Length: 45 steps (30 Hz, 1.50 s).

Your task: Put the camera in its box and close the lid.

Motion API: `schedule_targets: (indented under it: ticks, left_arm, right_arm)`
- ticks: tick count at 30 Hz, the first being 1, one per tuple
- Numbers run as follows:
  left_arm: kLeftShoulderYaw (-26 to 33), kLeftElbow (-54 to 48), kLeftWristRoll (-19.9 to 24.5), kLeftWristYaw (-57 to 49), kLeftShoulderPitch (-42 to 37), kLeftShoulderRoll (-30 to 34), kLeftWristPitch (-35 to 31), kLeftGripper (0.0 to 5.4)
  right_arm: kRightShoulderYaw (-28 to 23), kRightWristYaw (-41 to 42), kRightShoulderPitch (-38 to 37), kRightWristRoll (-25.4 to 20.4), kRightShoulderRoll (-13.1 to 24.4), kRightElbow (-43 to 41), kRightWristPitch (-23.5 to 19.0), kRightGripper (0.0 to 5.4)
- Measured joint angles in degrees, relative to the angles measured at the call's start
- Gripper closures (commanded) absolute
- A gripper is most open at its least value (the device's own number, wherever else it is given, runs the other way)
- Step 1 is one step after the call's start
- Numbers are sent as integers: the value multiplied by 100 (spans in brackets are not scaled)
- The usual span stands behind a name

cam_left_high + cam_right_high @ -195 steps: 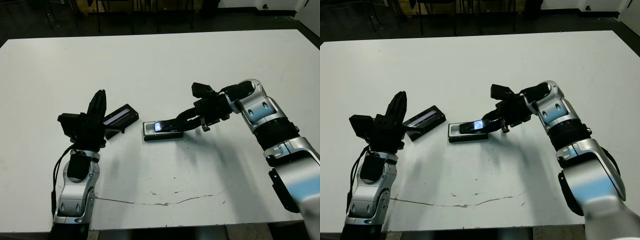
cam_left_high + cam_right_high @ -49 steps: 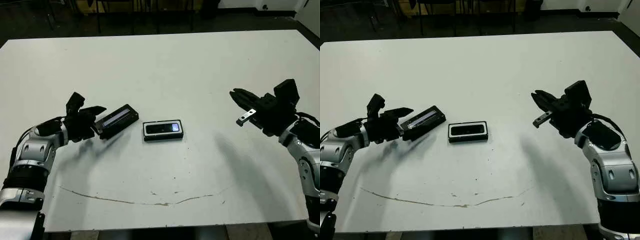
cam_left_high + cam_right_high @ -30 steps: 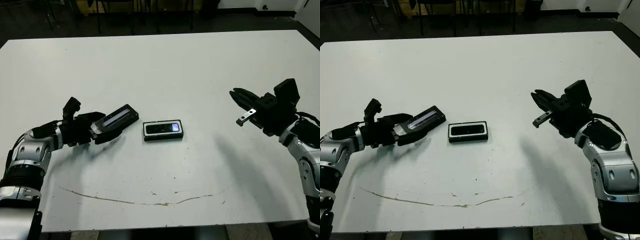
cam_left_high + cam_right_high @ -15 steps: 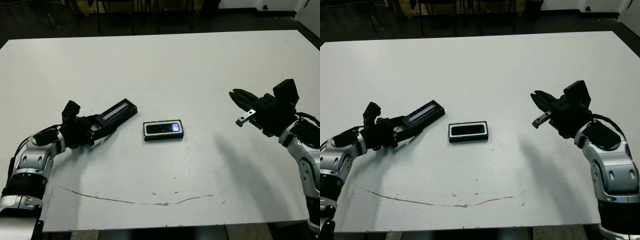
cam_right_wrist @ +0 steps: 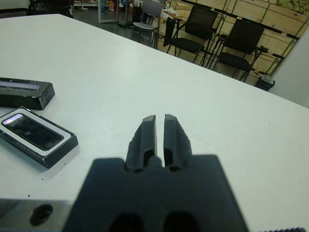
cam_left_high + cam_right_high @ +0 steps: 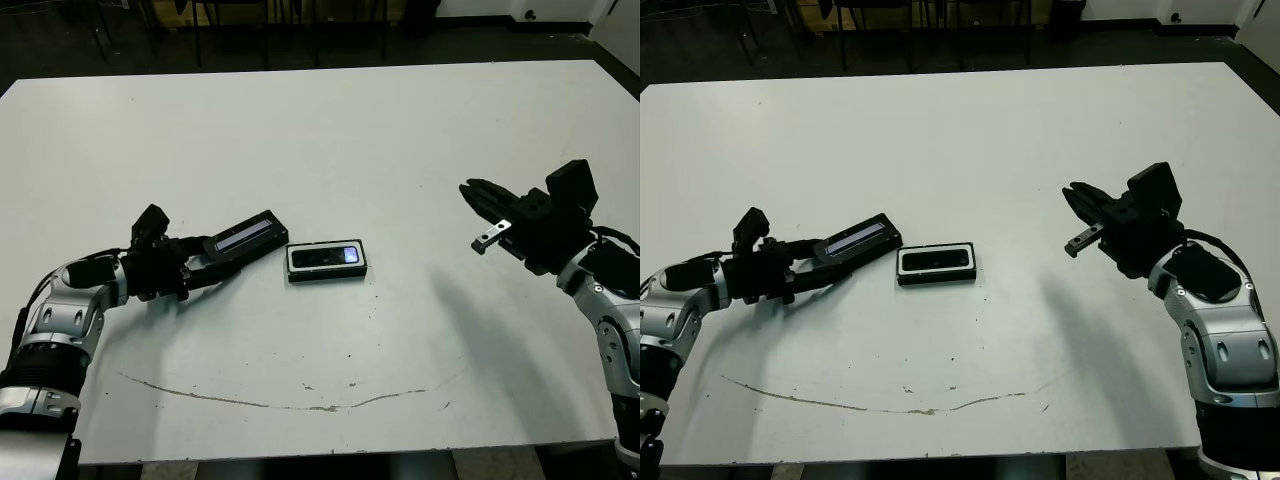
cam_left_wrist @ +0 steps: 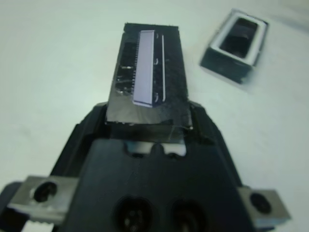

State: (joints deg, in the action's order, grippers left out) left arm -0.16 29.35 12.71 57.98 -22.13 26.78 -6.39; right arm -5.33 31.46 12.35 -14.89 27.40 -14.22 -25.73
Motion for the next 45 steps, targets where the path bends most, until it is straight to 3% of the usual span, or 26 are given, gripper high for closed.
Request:
schedule_targets:
  ticks: [7, 12, 26, 45]
  left_arm:
    - [333, -65, 337, -161, -347, -32, 11, 277]
    - [235, 179, 441, 225, -989, -43, -210, 277]
    - [-1007, 770, -218, 1445, -1880, -297, -508, 277]
    - [-1287, 1507, -422, 2240, -2083, -646, -348, 277]
  right_arm:
    - [21, -7, -37, 47, 2, -10, -3, 540]
    - [48, -6, -54, 83, 4, -23, -1, 540]
    - [64, -60, -127, 107, 21, -92, -54, 540]
    - [81, -55, -125, 101, 50, -120, -128, 540]
